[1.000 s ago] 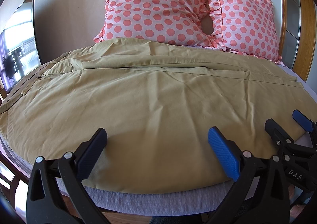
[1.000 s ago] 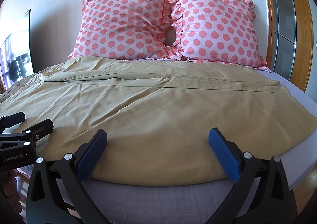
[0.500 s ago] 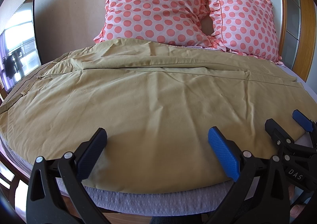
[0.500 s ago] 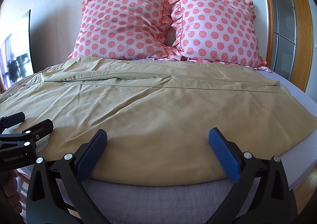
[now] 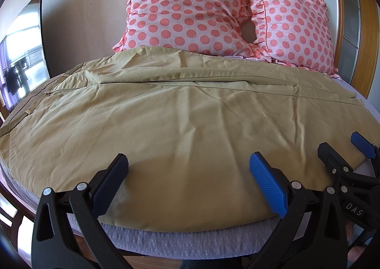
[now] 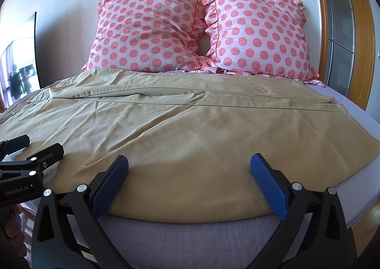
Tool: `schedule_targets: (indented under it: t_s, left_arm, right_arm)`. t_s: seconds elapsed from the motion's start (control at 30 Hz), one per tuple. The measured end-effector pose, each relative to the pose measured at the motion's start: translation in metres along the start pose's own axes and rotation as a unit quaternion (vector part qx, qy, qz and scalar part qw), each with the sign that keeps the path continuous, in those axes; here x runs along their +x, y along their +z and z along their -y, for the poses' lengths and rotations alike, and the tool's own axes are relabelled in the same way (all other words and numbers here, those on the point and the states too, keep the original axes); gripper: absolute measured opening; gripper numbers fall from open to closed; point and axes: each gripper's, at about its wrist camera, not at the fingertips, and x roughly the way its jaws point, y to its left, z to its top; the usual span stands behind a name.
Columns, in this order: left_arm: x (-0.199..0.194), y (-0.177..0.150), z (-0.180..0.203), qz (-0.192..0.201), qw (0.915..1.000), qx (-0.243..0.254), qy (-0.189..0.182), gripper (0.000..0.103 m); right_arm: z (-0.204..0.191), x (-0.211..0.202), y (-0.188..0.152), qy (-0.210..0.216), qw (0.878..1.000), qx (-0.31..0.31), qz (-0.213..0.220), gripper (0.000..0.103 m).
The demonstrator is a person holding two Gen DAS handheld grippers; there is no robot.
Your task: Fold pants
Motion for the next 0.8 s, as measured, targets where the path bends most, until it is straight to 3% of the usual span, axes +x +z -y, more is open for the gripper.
schedule_targets:
  t_s: [0.4,0.6,0.7,0.8]
  left_arm:
    - [-0.004,0.006,0.0,-0.009,1.0,0.002,-0.003,0.101]
    - [0.004,0.011,-0.001,-0.033,0.9994,0.008,-0.011,0.101]
    - [0.001,0.018,-0.002,-0.045,0.9987,0.012,-0.02,0.101]
    - [0.001,0.018,-0.005,-0.05,0.9984,0.013,-0.021,0.101]
  right_arm:
    - [0.0,0.0,0.001,0.002,1.0,-0.002,-0.004,0.102]
    - [0.005,0.007,0.01,0.03,0.999,-0.016,-0.035,0.102]
    - [0.022,0.014,0.03,0.034,0.998,-0.004,-0.055,0.102]
    - [0.055,0.018,0.068,0.016,0.999,0.024,-0.037,0.102]
